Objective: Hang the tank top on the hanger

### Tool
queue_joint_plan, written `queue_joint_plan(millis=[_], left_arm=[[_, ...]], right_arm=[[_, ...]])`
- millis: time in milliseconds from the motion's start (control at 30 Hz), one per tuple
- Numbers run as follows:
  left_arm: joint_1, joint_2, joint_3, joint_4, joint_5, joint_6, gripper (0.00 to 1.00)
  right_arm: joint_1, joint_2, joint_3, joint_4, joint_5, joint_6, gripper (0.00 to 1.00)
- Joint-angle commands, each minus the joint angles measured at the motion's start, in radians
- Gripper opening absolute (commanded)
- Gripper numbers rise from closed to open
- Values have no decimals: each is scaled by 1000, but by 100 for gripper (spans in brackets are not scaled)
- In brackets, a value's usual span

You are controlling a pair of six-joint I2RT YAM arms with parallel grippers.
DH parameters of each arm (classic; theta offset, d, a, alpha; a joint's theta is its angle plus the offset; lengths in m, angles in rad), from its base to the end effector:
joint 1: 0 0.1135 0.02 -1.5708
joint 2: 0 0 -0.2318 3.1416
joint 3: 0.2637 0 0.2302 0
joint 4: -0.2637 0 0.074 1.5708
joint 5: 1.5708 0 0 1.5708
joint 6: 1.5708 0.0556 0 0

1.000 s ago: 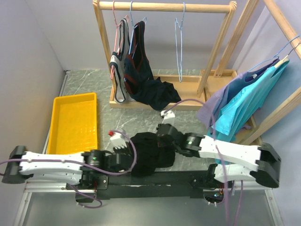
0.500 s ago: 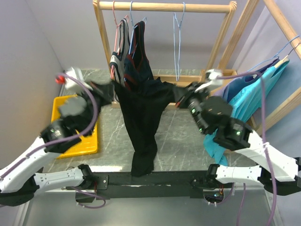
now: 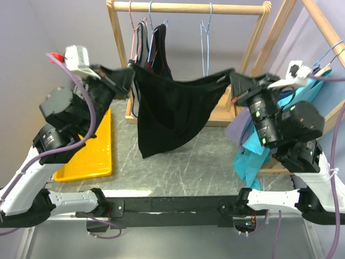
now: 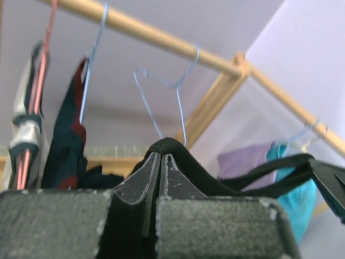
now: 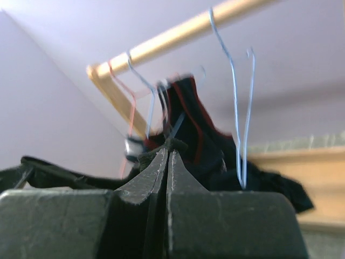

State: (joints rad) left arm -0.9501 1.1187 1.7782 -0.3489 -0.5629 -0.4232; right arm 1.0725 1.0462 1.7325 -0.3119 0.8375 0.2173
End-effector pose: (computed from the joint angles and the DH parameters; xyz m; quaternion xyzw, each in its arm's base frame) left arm 0.1247 -0.1233 0.5426 -0.0693 0.6049 -0.3655 0.7040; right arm 0.1038 0.1044 0.5420 0.0924 0.6075 0.2708 0.7410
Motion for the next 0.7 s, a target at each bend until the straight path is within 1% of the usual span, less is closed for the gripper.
queue_joint_plan(millis=[0,33,67,100,133,167,200,233,267,300,333,367,400,433,467,500,533,567,600,633,667], left_arm=[[7,-104,-161,-100,128,-55,1],[8,-129,-207,-113,144,-80,1],[8,-155,-256,-130,165,-122,1],[7,-205,-366,-139,205,-144,1],[7,-232,-428,-145,227,-167,1],[7,-256,-489,-153,242,-211,1],[7,-304,-616,-157,256,-236,1],[8,-325,-682,-154,300,-273,1],[7,-367,-745,-139,322,-290,1],[7,-385,-864,-134,343,-307,2],[7,-401,-916,-128,375,-348,14],[7,-425,-960,-121,400,-360,23],[8,-439,-1023,-84,423,-365,32],[7,-451,-1037,-67,457,-358,53],[7,-467,-1040,-47,469,-347,57],[7,-465,-1012,-12,475,-332,60],[7,-456,-982,-1,477,-298,64],[8,-410,-946,8,482,-276,65],[8,-374,-851,11,485,-250,65],[7,-332,-796,7,482,-205,65],[7,-251,-742,10,480,-186,65]], right_arm=[[-5,-99,-217,-85,-60,144,0],[-6,-127,-278,-95,-105,225,0],[-6,-180,-342,-93,-127,264,0],[-6,-207,-470,-92,-146,304,0],[-6,-230,-535,-93,-200,382,0],[-5,-271,-664,-87,-225,417,0],[-5,-290,-729,-79,-250,457,0],[-3,-307,-793,-60,-277,520,0],[0,-333,-914,-50,-316,548,0],[3,-342,-970,-46,-325,577,0],[1,-348,-1017,-38,-336,620,12],[1,-356,-1092,-39,-351,634,23],[0,-359,-1119,-41,-353,654,34],[0,-364,-1139,-41,-360,653,47],[0,-368,-1157,-44,-363,648,53],[0,-370,-1159,-52,-360,643,57],[0,-368,-1157,-65,-357,637,65],[1,-368,-1148,-72,-356,630,68],[1,-368,-1142,-72,-356,613,69],[1,-365,-1134,-81,-357,605,72],[0,-351,-1116,-85,-356,596,73]])
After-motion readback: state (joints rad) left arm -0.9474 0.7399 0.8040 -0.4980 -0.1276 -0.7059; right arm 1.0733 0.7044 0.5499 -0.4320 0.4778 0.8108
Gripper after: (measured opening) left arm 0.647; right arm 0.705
